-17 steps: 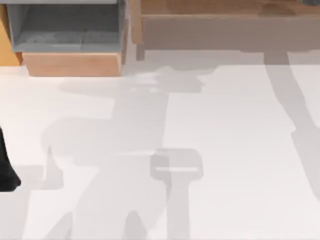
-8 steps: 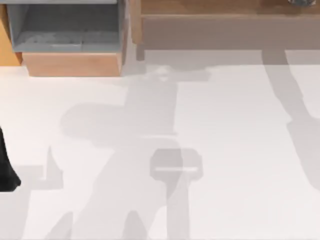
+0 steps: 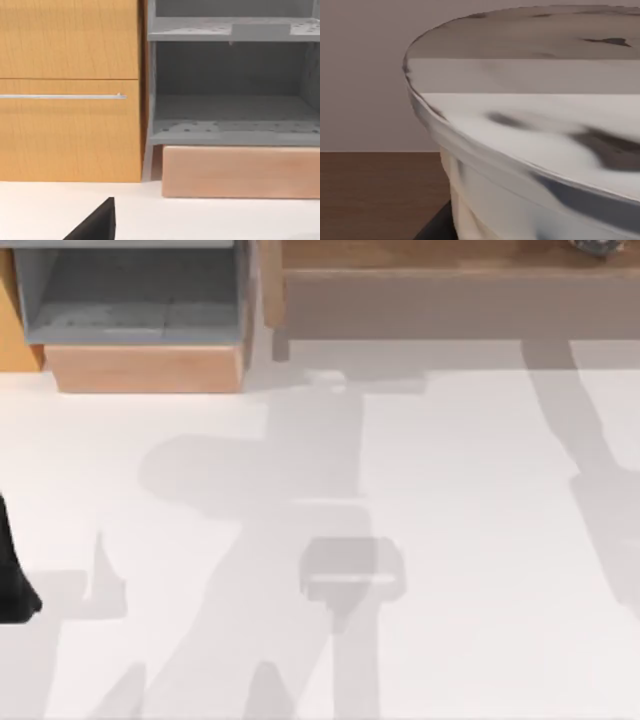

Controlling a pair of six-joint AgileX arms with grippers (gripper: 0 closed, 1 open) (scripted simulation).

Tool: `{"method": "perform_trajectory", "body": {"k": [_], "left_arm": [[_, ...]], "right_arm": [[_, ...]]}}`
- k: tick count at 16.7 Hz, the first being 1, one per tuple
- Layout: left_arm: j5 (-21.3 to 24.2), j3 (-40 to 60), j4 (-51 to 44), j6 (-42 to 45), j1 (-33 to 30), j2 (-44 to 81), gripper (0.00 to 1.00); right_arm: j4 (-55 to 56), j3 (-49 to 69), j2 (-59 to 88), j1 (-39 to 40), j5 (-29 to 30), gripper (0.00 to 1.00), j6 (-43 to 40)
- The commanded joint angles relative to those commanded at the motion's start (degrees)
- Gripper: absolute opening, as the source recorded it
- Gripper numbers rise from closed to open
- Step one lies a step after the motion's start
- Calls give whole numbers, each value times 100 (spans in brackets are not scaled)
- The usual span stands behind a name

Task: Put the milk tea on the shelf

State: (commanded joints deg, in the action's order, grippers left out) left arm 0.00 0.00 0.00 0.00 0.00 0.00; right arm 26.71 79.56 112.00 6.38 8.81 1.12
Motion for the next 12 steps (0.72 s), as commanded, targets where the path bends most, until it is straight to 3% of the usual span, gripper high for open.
{"method": "perform_trajectory", "body": {"k": [11, 12], "left_arm": [[0, 0, 0, 0, 0, 0, 100], [0, 0, 0, 0, 0, 0, 100]], "right_arm": [[0, 0, 0, 0, 0, 98, 0], [0, 0, 0, 0, 0, 100, 0]]}}
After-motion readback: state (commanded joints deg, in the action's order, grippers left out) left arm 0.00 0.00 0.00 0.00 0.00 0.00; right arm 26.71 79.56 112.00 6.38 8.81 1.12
